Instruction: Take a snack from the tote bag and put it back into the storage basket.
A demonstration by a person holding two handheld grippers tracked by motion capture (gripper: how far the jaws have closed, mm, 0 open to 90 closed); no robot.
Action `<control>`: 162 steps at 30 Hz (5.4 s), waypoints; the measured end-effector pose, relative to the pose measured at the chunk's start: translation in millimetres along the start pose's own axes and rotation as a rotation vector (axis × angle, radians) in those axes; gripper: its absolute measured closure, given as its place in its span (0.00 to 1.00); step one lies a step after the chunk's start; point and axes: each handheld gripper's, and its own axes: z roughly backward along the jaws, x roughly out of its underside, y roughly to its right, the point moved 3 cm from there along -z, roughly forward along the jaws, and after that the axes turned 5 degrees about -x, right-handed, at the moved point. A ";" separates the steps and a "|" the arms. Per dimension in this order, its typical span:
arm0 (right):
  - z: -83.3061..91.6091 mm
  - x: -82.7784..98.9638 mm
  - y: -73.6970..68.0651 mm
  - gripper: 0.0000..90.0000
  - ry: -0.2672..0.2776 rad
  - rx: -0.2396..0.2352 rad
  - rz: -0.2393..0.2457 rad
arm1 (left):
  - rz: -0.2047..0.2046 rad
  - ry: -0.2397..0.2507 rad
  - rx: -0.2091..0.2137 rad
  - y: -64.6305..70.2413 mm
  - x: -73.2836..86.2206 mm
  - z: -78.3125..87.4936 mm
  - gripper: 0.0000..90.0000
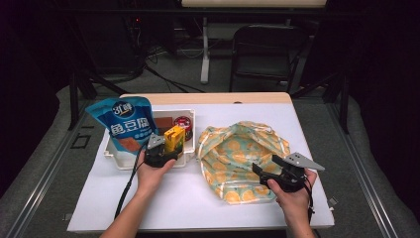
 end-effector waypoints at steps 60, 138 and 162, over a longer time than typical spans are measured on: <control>-6.2 5.0 0.2 0.18 -0.031 0.003 -0.002 | 0.069 -0.010 -0.008 8.2 13.0 53.6 1.00; -8.3 12.0 8.1 0.18 -0.066 0.044 0.019 | 0.276 -0.051 -0.108 -7.8 -1.1 10.9 1.00; -3.5 12.8 17.0 0.17 -0.066 0.071 0.034 | 0.154 0.074 -0.089 -3.7 3.9 89.9 0.38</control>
